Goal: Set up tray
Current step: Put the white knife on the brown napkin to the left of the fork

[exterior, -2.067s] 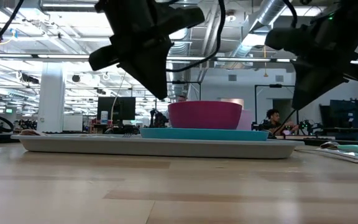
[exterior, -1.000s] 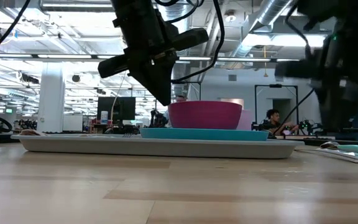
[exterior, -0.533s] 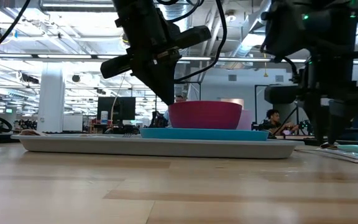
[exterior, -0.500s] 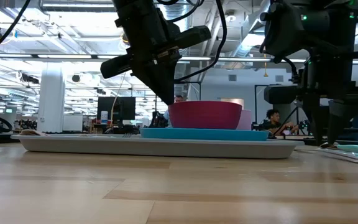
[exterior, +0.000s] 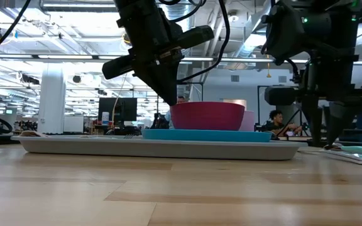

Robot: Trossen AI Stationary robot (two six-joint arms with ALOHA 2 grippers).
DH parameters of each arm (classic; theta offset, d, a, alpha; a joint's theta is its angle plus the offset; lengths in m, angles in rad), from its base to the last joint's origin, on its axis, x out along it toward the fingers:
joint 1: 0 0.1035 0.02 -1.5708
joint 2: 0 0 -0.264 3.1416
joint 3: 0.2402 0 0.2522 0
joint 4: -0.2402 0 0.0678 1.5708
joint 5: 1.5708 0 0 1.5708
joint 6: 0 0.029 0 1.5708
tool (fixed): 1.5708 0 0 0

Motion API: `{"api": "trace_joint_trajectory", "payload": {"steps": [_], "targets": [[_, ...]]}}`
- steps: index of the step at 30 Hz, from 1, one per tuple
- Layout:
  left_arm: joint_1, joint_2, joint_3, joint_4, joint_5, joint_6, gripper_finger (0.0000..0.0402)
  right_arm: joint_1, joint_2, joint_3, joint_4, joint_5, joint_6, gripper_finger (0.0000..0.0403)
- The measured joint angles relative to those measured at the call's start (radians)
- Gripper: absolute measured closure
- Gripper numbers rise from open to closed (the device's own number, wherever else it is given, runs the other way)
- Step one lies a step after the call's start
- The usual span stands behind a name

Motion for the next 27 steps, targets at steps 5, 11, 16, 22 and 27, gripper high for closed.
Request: {"api": "trace_joint_trajectory", "payload": {"steps": [5, 11, 16, 22, 27], "targets": [[0.000, 0.000, 0.000, 0.003, 0.000, 0.009, 0.0401, -0.005, 0.036, 0.000, 0.006, -0.011, 0.000, 0.0319], [0.000, 0.000, 0.000, 0.017, 0.000, 0.011, 0.0402, -0.031, 0.098, 0.005, 0.023, -0.018, 0.005, 0.0319], [0.000, 0.000, 0.000, 0.017, 0.000, 0.011, 0.0401, -0.048, 0.088, 0.003, 0.029, -0.022, -0.072, 0.0319], [0.000, 0.000, 0.000, 0.017, 0.000, 0.004, 0.0401, -0.053, 0.087, 0.002, 0.033, -0.022, -0.106, 0.0323], [0.000, 0.000, 0.000, 0.016, 0.000, -0.009, 0.0401, -0.053, 0.087, 0.001, 0.036, -0.020, -0.106, 0.0323]]}}
